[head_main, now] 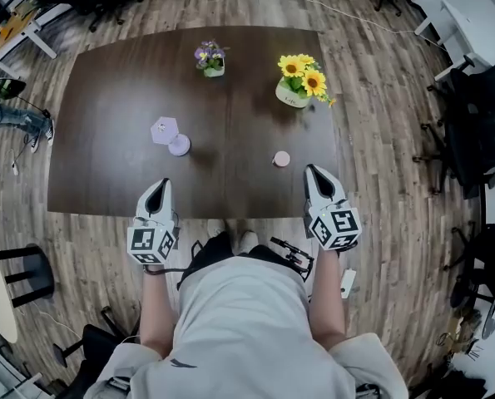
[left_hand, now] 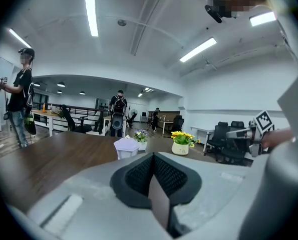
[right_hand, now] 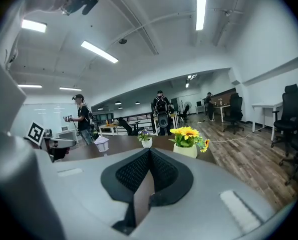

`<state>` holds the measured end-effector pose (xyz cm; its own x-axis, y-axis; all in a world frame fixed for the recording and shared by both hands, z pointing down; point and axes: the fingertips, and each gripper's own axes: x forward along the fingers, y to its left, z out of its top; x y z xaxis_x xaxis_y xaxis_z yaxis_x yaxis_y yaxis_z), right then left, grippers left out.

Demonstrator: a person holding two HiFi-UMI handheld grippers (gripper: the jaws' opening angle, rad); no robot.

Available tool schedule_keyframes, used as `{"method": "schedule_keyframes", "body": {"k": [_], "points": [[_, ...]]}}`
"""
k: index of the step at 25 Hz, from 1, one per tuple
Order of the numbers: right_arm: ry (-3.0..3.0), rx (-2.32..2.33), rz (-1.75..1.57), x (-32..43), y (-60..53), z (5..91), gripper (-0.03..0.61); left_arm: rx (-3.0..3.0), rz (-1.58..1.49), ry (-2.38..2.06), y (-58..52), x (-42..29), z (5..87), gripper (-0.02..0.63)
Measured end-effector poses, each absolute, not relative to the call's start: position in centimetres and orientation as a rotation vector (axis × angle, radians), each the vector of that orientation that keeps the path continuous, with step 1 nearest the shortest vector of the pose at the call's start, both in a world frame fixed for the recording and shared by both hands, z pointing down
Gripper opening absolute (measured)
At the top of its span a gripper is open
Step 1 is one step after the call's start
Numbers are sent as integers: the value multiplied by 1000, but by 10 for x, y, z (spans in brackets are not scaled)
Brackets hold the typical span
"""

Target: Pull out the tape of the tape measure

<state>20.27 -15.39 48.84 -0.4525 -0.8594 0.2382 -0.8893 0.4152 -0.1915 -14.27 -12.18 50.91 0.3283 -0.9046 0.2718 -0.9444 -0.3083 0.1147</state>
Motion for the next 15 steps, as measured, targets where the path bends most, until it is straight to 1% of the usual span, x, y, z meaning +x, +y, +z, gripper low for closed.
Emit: {"method": "schedule_keyframes", "body": {"k": [8,15], "points": [[-2441,1558,487,196,-175,535,0,2357,229,-1615,-141,-144,519,6],[-2218,1388,532,191,-174,611,7,2324,231,-1609,-136,-152,529,5]]}}
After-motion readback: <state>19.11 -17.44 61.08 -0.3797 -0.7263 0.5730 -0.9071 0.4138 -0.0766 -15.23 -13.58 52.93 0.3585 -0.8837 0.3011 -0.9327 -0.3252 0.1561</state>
